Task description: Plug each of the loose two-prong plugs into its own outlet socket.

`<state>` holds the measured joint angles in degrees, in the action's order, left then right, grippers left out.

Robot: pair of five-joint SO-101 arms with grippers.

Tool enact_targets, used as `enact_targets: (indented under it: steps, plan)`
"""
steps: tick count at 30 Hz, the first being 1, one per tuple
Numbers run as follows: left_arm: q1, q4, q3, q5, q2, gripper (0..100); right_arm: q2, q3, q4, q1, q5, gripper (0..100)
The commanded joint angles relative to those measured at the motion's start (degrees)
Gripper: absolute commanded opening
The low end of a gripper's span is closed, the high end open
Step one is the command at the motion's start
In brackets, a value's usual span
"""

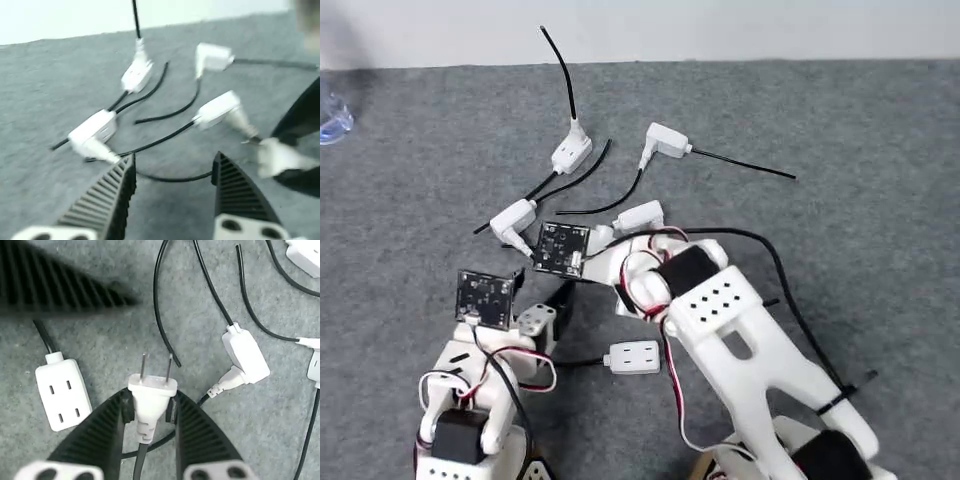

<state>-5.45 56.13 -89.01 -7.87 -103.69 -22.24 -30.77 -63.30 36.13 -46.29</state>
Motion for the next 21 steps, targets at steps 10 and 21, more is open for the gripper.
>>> enact_targets:
  steps: [10,21]
  plan:
    - [-9.9,-5.4,2.7,-3.7,-0.8,24,-5.2,1.6,1.8,0.8,3.0,0.8]
    - [-4.0,-11.7,-1.0,-3.3,-0.8,24,-13.7,1.2,-3.0,6.4,4.9,0.8]
